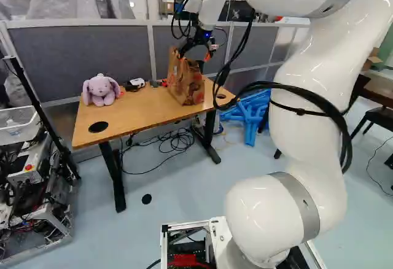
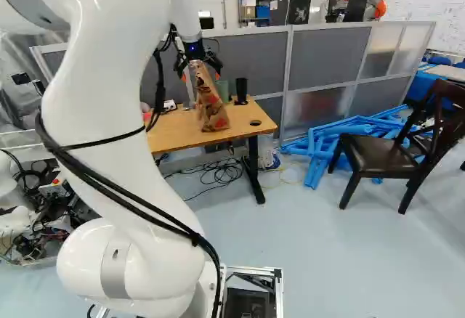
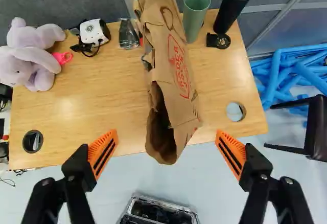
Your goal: Pick up the bag on the ground and place it on the table
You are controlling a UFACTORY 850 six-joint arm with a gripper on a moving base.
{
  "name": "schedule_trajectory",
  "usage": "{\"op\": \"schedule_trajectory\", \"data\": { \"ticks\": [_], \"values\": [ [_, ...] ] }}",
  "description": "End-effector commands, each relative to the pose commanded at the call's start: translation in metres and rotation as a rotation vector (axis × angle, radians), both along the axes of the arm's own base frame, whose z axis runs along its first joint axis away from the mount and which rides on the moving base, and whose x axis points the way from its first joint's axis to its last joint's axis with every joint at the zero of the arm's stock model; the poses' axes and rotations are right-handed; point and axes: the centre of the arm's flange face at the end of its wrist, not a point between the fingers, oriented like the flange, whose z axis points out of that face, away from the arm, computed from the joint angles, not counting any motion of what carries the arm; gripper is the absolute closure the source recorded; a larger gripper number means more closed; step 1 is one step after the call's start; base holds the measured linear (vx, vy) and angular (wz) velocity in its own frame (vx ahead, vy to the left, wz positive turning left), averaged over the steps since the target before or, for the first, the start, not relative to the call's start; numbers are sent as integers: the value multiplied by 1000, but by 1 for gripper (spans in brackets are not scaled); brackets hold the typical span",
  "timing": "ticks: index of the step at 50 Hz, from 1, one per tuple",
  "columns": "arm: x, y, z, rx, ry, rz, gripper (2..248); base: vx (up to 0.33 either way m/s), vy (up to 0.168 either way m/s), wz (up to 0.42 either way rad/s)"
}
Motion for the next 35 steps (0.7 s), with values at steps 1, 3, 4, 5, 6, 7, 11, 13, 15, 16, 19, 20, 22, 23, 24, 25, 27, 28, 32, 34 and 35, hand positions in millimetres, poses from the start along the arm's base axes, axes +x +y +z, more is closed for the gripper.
{"op": "schedule_trajectory", "data": {
  "ticks": [1,3,4,5,6,7,11,13,15,16,19,20,22,23,24,25,27,28,32,34,35],
  "values": [
    [-1,0,-1,0,-3,-2,3,0,0,0],
    [-2,-1,-4,0,-10,-6,3,0,0,0],
    [-3,-2,-6,0,-13,-8,3,0,0,0],
    [-4,-2,-7,0,-16,-10,3,0,0,0],
    [-5,-3,-9,-1,-20,-12,3,0,0,0],
    [-6,-3,-10,-1,-23,-14,3,0,0,0],
    [-10,-5,-16,-1,-37,-22,3,0,0,0],
    [-12,-6,-20,-1,-45,-27,3,0,0,0],
    [-14,-8,-23,-1,-52,-31,3,0,0,0],
    [-16,-8,-25,-1,-56,-33,3,0,0,0],
    [-19,-10,-30,-2,-68,-40,3,0,0,0],
    [-20,-10,-32,-2,-72,-42,3,0,0,0],
    [-23,-11,-36,-2,-81,-46,3,0,0,0],
    [-24,-12,-38,-2,-85,-49,3,0,0,0],
    [-26,-13,-40,-2,-89,-51,3,0,0,0],
    [-27,-13,-41,-2,-93,-53,3,0,0,0],
    [-30,-14,-45,-2,-102,-58,3,0,0,0],
    [-32,-15,-47,-2,-107,-60,3,0,0,0],
    [-38,-18,-56,-2,-125,-69,3,0,0,0],
    [-42,-19,-60,-3,-135,-74,3,0,0,0],
    [-43,-20,-62,-3,-140,-76,3,0,0,0]
  ]
}}
